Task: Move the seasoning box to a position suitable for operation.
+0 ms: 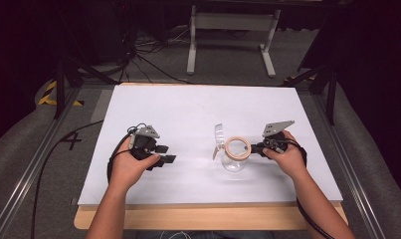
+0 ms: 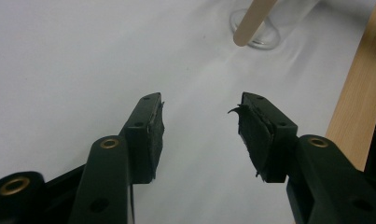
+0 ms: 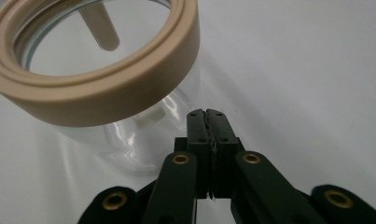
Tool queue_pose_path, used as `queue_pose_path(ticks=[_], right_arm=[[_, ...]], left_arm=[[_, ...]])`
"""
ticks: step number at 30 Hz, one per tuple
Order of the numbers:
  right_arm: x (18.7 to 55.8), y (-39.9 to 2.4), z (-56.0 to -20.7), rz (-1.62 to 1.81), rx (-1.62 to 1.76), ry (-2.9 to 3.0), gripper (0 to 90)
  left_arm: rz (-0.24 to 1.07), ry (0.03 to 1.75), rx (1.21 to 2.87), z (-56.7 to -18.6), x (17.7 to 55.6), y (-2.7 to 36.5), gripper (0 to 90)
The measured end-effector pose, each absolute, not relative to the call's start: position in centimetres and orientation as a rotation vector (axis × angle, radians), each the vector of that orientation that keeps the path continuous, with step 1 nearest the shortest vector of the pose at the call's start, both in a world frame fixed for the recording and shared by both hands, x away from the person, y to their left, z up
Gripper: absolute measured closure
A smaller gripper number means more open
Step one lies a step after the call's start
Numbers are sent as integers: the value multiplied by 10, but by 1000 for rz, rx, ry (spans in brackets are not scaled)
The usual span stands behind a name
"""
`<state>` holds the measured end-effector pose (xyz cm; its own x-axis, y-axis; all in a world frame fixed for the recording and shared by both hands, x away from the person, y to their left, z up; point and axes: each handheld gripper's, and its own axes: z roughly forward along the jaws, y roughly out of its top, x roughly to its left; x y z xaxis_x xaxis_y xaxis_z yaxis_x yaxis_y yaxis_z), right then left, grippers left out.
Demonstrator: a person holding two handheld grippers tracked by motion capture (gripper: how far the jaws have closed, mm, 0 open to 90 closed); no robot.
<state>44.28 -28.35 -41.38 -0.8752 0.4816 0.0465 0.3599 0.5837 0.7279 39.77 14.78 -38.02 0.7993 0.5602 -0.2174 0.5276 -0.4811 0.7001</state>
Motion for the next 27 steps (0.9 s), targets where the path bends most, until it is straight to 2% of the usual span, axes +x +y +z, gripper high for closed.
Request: queue_pose_path(ticks=[27], right_arm=[[426,-275,-415,1146,629,2763,899]], left_arm=[[27,775,2179,-381,407,140,497]])
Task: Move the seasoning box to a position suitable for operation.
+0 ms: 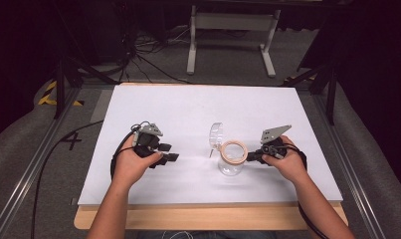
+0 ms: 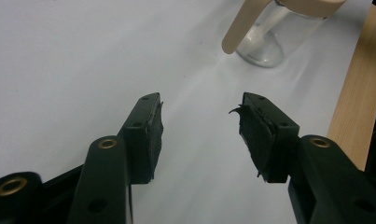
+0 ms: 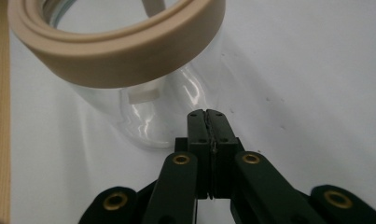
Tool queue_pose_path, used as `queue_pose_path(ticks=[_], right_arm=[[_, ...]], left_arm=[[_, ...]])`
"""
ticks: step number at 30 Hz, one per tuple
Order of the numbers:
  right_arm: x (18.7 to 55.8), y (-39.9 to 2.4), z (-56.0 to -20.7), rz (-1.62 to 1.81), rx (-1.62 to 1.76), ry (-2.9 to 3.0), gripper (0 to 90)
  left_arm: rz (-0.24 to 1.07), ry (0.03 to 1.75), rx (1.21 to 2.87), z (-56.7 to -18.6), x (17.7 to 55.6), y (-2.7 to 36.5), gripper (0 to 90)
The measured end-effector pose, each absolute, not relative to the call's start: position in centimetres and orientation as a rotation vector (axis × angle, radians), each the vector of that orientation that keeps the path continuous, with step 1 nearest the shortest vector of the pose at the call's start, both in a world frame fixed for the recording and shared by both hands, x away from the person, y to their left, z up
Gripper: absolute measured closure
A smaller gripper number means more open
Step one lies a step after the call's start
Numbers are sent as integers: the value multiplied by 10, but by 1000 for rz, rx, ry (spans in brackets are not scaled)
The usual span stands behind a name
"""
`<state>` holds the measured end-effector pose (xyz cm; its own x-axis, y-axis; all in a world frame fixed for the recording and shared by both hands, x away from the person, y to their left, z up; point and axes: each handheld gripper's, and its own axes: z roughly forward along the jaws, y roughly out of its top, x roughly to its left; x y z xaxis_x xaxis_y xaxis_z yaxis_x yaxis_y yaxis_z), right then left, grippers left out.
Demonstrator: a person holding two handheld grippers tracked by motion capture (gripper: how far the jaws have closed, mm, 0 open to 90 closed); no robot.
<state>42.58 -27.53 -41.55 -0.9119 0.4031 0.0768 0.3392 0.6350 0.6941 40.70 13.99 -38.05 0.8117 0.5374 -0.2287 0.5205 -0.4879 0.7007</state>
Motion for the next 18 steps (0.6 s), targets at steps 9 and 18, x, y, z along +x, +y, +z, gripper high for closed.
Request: queue_pose_path(ticks=[9,18], right_arm=[[413,-263,-415,1135,502,2858,899],[425,-272,-410,1179,679,2684,897]], left_arm=[[17,753,2182,-380,410,134,497],[23,782,2180,-381,404,142,496]])
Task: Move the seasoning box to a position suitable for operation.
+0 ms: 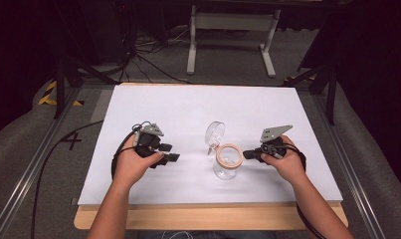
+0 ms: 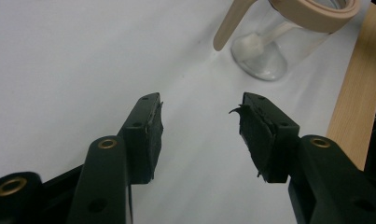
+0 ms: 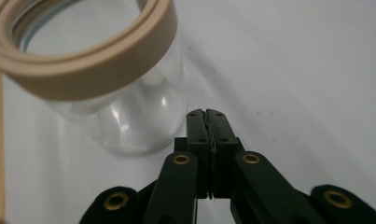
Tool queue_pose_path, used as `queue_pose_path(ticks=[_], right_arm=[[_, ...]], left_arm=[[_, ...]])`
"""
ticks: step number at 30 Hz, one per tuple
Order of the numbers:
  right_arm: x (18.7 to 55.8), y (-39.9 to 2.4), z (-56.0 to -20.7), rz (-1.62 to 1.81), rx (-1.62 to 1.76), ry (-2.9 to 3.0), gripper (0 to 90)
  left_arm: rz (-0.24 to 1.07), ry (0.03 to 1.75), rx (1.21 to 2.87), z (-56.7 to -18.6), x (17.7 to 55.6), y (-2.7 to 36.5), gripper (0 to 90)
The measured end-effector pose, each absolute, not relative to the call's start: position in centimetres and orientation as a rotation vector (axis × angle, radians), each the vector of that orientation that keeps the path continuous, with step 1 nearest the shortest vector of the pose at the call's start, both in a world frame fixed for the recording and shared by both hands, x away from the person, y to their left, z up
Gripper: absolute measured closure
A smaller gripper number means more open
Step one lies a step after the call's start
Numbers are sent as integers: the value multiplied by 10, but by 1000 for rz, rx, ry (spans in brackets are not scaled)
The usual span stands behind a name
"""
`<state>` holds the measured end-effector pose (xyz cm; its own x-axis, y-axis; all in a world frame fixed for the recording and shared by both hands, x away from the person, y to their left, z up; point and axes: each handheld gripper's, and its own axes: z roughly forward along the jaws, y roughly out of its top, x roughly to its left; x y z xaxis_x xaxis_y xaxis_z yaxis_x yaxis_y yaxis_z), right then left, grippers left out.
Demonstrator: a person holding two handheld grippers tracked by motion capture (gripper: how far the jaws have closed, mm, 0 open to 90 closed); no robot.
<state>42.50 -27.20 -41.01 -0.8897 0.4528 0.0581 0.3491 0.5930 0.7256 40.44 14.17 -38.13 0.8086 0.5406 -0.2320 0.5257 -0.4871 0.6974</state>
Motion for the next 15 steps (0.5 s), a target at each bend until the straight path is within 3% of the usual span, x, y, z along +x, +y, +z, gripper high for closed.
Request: queue_pose_path(ticks=[15], right_arm=[[427,-256,-414,1173,609,2747,899]], left_arm=[[29,792,2172,-382,403,145,492]])
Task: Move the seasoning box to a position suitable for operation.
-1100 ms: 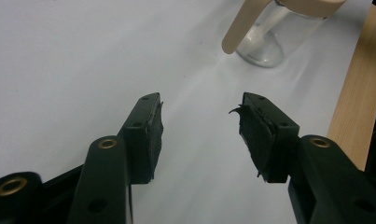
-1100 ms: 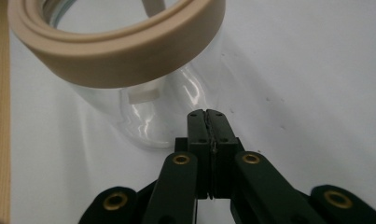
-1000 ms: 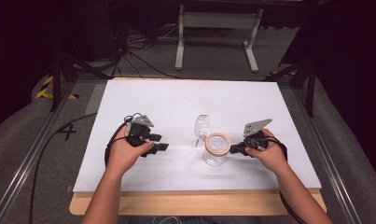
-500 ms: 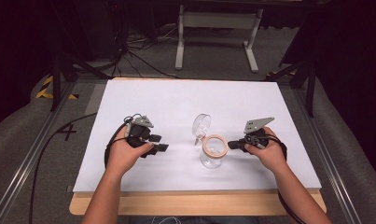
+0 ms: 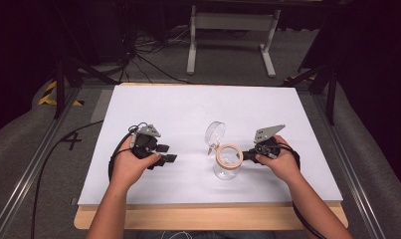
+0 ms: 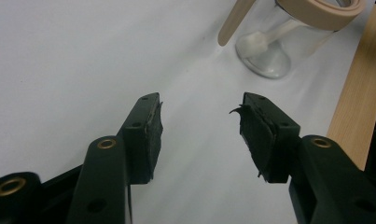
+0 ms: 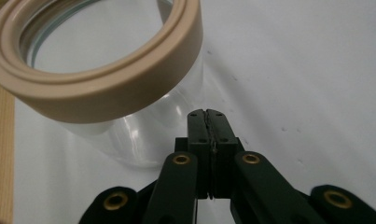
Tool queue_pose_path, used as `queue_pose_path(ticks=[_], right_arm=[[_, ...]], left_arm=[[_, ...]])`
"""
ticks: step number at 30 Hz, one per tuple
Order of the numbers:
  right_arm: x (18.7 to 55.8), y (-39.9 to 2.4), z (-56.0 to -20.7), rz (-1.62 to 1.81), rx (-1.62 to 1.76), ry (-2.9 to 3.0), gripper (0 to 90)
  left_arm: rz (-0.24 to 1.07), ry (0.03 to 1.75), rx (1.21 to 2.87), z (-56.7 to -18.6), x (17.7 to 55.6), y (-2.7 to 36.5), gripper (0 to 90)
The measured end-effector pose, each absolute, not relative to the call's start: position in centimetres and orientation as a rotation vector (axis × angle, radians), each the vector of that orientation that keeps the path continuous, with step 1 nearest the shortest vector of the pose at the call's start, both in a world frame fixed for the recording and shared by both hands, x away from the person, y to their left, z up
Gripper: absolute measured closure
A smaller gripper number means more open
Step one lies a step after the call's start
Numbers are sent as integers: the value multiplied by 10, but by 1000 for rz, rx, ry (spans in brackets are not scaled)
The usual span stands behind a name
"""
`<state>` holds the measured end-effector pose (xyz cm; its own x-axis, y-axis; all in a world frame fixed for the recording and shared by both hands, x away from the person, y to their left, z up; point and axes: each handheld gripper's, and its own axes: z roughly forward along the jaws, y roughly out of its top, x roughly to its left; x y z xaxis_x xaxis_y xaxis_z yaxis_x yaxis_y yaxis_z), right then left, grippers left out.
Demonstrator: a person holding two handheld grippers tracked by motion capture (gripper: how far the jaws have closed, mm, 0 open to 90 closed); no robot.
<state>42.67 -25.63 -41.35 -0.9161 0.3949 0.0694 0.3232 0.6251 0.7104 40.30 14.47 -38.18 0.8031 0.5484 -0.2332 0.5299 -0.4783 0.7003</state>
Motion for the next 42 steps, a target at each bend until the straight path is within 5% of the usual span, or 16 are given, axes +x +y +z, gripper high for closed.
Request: queue_pose_path(ticks=[31,35,42], right_arm=[[394,-222,-410,1098,371,2936,900],[394,-231,-398,1137,425,2887,900],[387,-240,-375,1245,432,2785,900]], left_arm=[[20,759,2170,-379,408,137,524],[12,743,2124,-377,410,136,598],[12,713,2116,-372,409,134,885]])
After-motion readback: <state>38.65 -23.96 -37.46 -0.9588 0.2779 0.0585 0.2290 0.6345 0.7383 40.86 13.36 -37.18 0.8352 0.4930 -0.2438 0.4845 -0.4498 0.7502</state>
